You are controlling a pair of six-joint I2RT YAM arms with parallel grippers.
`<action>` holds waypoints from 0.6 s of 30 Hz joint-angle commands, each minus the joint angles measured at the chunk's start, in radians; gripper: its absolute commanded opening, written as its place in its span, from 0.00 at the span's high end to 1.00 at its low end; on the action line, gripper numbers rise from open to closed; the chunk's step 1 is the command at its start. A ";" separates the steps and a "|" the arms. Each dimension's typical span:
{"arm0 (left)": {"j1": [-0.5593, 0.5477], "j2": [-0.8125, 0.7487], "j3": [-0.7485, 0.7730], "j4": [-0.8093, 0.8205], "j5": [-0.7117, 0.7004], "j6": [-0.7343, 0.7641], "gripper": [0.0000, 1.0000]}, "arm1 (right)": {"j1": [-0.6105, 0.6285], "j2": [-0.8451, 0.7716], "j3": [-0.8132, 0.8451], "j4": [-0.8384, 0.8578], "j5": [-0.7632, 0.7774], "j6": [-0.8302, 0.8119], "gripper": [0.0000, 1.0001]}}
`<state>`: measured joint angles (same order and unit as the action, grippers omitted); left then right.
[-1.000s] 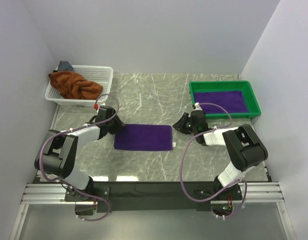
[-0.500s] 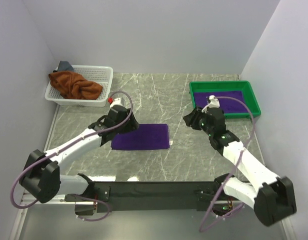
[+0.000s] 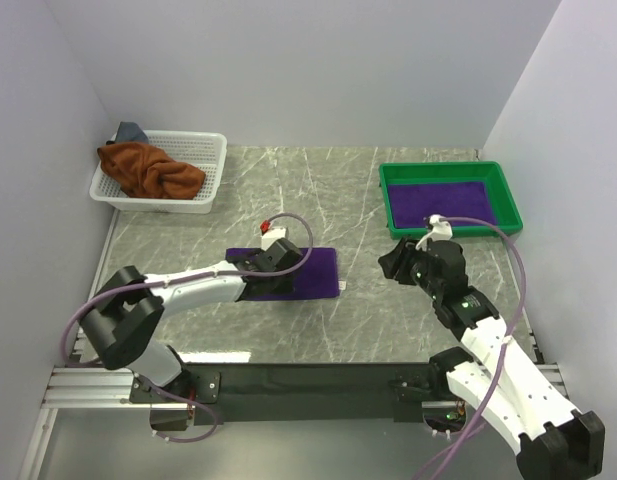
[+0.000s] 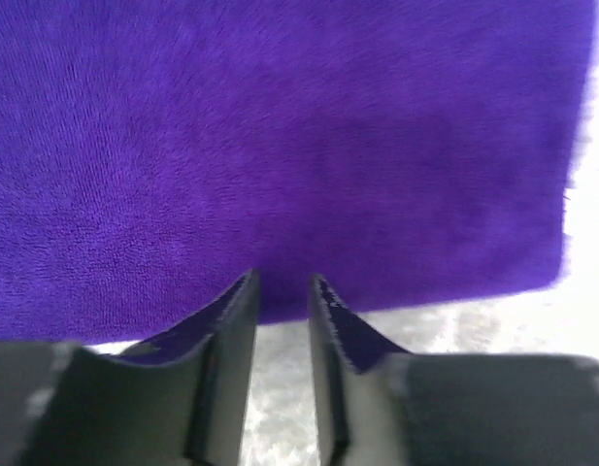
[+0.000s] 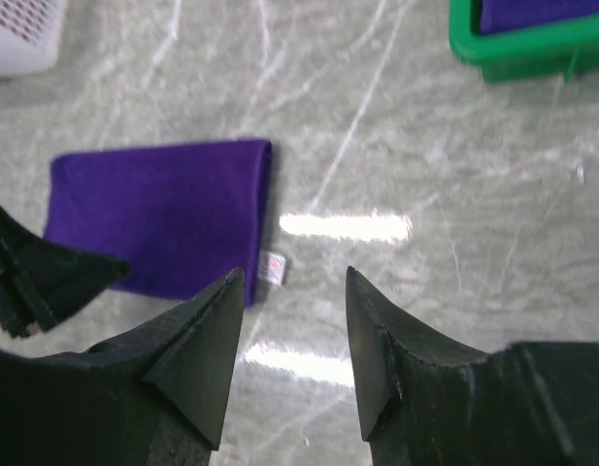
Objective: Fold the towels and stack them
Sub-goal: Neatly place the folded towel into the bin
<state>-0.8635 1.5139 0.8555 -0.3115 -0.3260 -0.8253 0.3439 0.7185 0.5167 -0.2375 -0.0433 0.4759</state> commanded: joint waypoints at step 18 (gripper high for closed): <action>-0.126 -0.113 0.018 -0.182 -0.172 0.032 0.21 | -0.005 -0.007 -0.014 -0.020 -0.050 -0.048 0.38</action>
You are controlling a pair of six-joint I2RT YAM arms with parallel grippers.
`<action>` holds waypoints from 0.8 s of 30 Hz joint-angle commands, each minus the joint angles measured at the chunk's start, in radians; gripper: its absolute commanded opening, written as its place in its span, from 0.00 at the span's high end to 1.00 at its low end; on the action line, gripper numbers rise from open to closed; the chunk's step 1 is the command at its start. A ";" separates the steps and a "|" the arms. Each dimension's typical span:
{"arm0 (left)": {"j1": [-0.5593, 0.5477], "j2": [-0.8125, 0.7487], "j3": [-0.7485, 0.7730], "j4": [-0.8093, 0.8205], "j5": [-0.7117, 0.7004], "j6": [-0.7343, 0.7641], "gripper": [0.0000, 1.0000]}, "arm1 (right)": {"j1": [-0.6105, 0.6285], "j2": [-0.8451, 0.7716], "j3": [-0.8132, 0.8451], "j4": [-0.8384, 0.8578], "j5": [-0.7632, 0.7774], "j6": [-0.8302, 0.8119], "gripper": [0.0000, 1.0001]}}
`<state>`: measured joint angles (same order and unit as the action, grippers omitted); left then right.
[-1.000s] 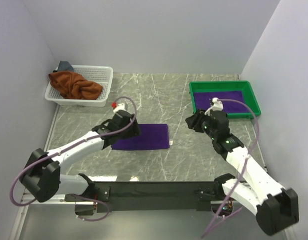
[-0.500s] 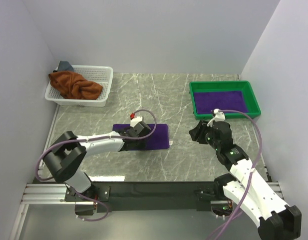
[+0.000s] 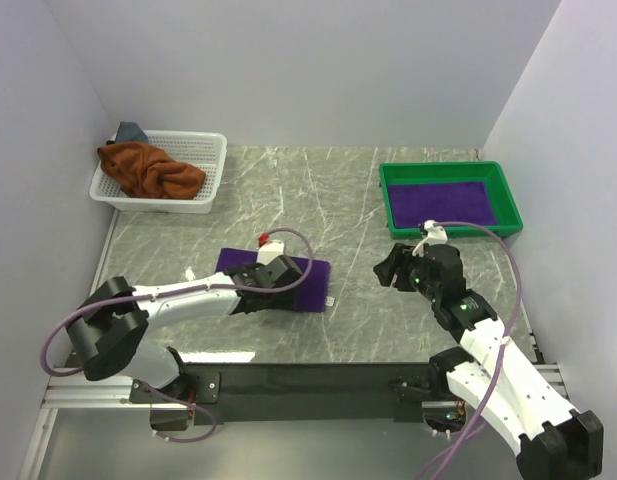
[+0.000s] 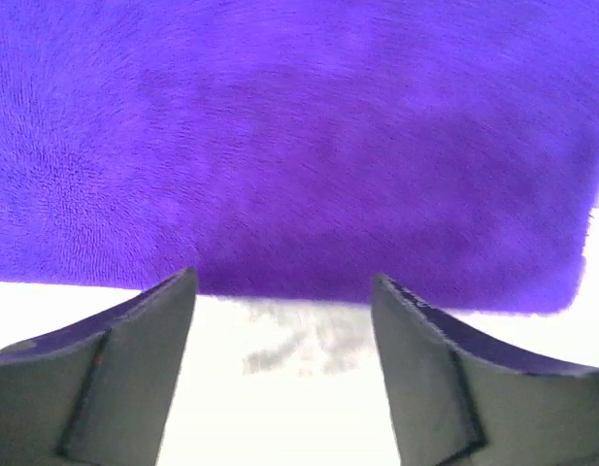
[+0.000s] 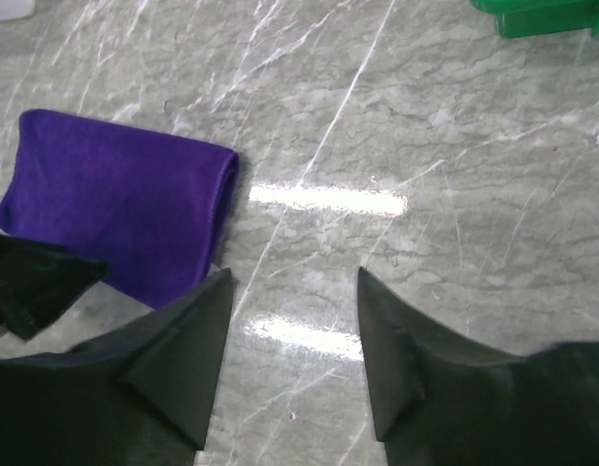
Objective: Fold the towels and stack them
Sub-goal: Neatly place the folded towel into the bin
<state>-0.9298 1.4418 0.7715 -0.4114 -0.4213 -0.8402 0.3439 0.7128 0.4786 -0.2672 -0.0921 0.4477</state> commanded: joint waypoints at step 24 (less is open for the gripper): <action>-0.216 0.497 0.591 -0.260 0.016 0.208 0.38 | -0.005 -0.049 0.006 -0.079 0.095 0.016 0.10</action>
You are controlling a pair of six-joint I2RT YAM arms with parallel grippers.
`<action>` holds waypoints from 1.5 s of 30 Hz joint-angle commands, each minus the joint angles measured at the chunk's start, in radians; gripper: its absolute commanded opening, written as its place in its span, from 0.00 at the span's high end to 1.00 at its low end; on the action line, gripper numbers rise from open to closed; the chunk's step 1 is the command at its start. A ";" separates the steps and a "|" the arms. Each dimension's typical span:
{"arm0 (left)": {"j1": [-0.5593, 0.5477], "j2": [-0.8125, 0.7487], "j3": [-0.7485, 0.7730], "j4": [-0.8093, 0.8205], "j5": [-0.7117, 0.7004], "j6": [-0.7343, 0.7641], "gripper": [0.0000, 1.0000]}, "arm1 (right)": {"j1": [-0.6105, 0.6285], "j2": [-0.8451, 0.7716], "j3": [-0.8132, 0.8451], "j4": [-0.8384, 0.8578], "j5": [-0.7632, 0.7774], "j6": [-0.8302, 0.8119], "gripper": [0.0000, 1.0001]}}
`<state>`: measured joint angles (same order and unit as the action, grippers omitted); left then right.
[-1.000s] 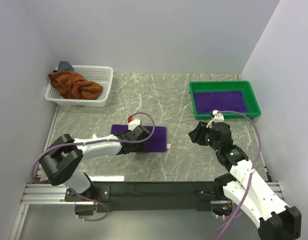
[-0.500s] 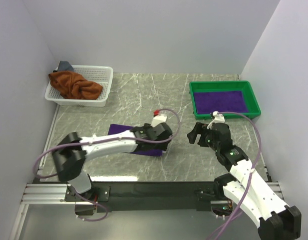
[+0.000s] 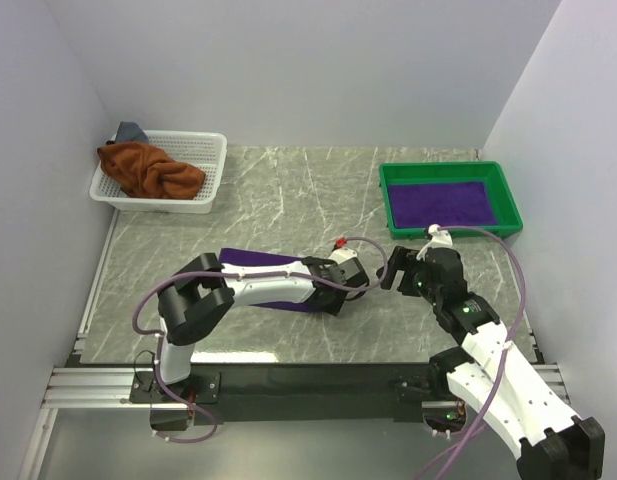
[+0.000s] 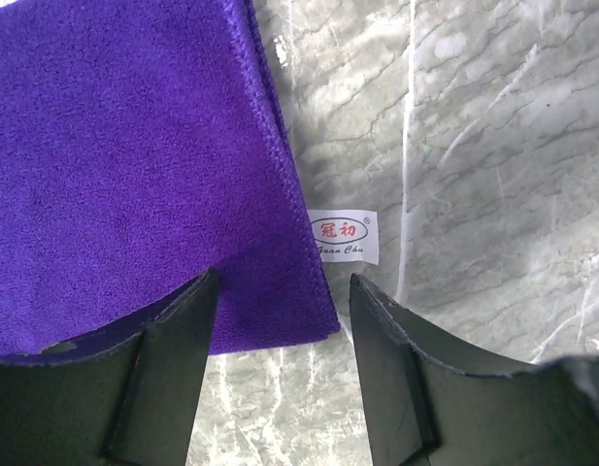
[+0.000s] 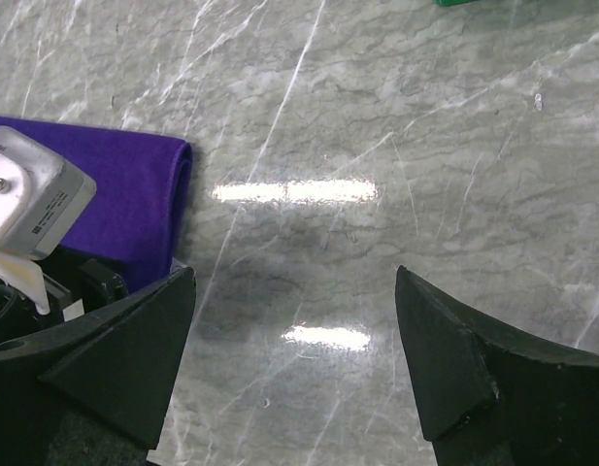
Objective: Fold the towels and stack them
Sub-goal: Neatly place the folded towel into the bin
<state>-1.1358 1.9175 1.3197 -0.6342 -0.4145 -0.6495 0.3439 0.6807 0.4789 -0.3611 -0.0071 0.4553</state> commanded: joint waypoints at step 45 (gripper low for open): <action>0.044 -0.163 -0.102 0.169 0.144 -0.035 0.99 | 0.181 0.787 -0.181 1.057 -0.295 0.781 0.00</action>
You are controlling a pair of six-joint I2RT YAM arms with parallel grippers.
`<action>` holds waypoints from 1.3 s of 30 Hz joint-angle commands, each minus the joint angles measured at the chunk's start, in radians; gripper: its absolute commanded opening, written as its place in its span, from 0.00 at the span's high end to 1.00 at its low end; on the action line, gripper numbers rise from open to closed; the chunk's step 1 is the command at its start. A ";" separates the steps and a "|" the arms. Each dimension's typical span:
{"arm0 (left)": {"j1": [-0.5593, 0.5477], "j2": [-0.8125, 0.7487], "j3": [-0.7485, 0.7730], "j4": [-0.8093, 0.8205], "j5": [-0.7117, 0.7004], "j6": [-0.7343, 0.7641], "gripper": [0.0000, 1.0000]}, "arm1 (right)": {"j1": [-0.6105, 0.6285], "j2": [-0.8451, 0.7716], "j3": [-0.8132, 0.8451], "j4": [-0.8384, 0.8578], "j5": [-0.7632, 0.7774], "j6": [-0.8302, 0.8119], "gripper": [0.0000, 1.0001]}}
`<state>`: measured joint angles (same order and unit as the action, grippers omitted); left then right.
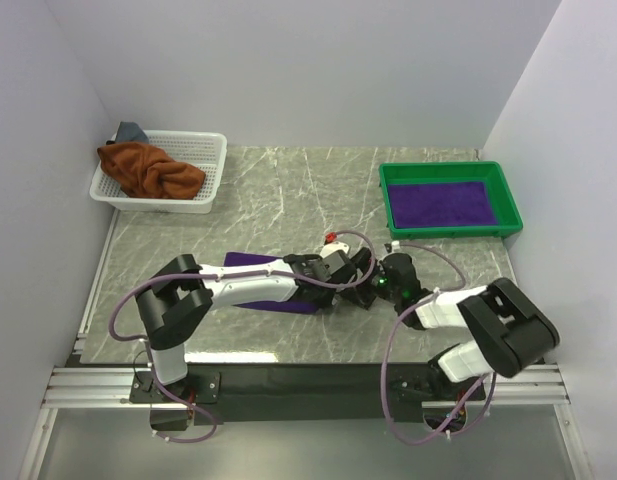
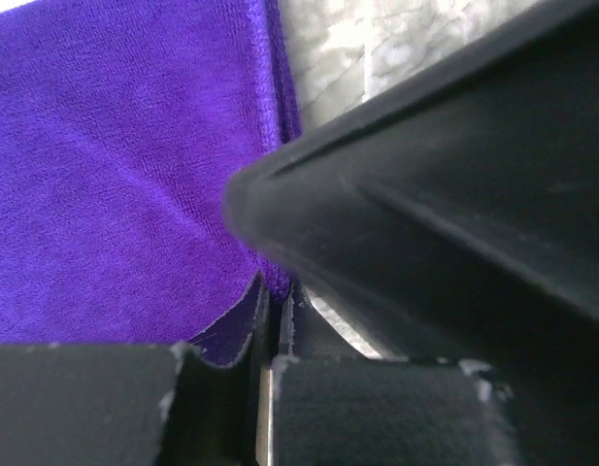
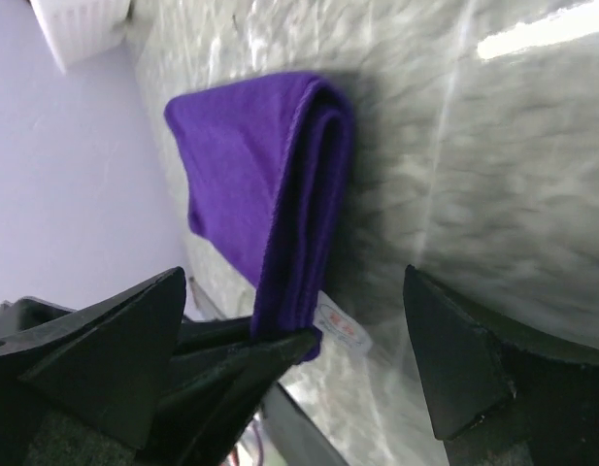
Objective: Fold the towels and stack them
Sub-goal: Neatly place the folded towel into the bin
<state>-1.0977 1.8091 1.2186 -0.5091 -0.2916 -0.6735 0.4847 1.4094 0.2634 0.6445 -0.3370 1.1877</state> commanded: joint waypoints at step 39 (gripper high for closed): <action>0.007 -0.014 0.053 0.072 0.062 -0.098 0.94 | 0.109 0.284 0.105 0.101 0.095 0.207 0.54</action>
<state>-1.0836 1.7977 1.2243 -0.4744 -0.2569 -0.7460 0.5854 1.6943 0.3614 0.8238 -0.2817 1.4155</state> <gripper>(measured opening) 0.049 0.506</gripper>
